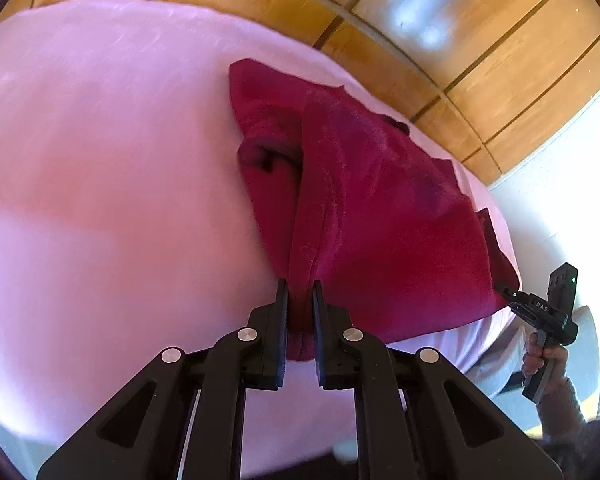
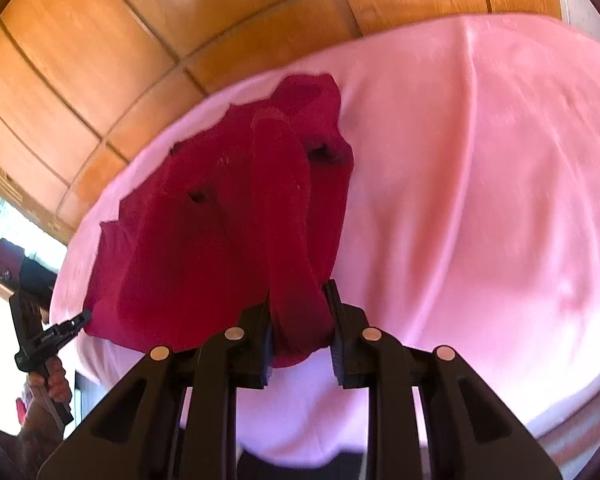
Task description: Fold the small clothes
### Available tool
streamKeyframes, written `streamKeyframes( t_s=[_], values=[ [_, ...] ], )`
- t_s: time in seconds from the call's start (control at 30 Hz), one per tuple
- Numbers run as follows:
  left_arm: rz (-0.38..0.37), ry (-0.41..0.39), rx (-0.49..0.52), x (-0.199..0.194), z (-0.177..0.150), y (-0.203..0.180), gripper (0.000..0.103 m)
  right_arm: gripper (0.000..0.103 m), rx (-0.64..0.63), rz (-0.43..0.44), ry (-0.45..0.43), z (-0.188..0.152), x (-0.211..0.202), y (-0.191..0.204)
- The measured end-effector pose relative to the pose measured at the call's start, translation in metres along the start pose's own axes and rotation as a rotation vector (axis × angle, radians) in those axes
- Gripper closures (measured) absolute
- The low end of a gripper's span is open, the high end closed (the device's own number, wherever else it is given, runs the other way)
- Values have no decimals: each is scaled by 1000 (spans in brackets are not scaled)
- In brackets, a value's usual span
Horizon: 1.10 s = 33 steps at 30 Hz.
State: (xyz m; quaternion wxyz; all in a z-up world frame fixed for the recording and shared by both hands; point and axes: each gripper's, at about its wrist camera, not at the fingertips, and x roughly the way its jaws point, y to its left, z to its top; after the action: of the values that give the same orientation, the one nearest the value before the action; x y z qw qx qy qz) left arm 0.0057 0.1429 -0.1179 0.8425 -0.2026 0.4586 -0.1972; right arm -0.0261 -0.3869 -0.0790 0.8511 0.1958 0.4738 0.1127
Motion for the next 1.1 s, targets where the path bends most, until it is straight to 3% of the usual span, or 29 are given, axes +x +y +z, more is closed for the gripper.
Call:
streamKeyframes(
  t_s=[0.07, 0.13, 0.2, 0.37, 0.47, 0.67, 0.73, 0.77, 0.8, 0.83, 0.87, 1.1],
  values=[
    [2, -10, -6, -9, -6, 0, 93, 79, -8, -6, 24, -9, -2, 0],
    [-5, -37, -9, -21, -1, 0, 80, 62, 1, -26, 20, -6, -6, -1],
    [12, -92, -11, -31, 11, -2, 56, 53, -7, -40, -12, 3, -11, -1],
    [63, -136, 55, -23, 49, -18, 55, 53, -64, -83, -81, 36, -9, 12],
    [78, -110, 116, 2, 71, -32, 48, 53, -114, -108, -94, 50, 3, 25],
    [54, -74, 125, 35, 92, -38, 47, 54, -132, -127, -93, 78, 34, 30],
    [30, -61, 131, 44, 96, -41, 63, 63, -140, -125, -87, 82, 40, 32],
    [29, -58, 143, 45, 96, -43, 84, 69, -156, -127, -76, 82, 43, 34],
    [41, -66, 160, 44, 96, -45, 97, 80, -171, -132, -69, 83, 45, 36],
    [43, -84, 166, 41, 95, -46, 97, 91, -186, -143, -67, 81, 44, 39],
    [30, -101, 163, 35, 94, -46, 97, 95, -196, -155, -74, 80, 40, 40],
    [-22, -232, 160, -28, 80, -47, 97, 96, -190, -114, -189, 77, -24, 50]
  ],
)
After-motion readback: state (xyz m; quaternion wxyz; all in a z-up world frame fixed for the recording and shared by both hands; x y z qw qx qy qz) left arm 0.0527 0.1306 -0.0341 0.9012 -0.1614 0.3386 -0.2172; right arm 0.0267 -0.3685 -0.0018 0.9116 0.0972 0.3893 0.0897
